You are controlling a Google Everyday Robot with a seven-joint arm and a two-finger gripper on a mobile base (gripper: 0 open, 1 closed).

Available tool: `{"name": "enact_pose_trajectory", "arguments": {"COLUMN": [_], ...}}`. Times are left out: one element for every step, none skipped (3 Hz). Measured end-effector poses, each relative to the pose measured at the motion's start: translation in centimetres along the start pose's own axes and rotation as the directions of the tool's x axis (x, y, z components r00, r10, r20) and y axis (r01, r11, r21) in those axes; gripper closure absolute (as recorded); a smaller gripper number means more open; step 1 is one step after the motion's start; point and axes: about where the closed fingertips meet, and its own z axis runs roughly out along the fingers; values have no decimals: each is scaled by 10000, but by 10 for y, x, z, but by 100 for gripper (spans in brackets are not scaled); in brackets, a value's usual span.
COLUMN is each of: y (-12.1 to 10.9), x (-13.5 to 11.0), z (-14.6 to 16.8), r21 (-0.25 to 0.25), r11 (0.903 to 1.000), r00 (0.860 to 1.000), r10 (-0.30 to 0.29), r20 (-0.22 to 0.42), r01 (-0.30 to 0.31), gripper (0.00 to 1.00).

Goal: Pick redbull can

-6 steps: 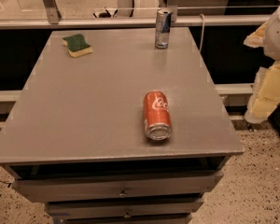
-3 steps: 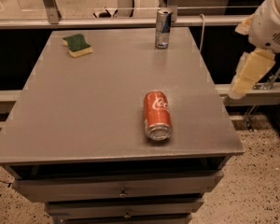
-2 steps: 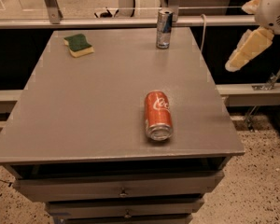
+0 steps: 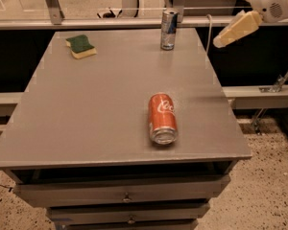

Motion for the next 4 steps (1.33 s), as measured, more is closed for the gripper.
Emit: {"name": "enact_pose_trajectory", "arguments": {"y": [6, 8, 8, 2], "x": [-9, -9, -9, -5], "z": [42, 44, 65, 94], "r21": [-672, -679, -779, -780], "r11": [9949, 9944, 9917, 9861], "r00": [9881, 9864, 9798, 9639], "r10": [834, 901, 1139, 1600], "r20": [1296, 1374, 1642, 2128], "r01": [-751, -814, -1022, -1464], "gripper": [0, 0, 0, 0]}}
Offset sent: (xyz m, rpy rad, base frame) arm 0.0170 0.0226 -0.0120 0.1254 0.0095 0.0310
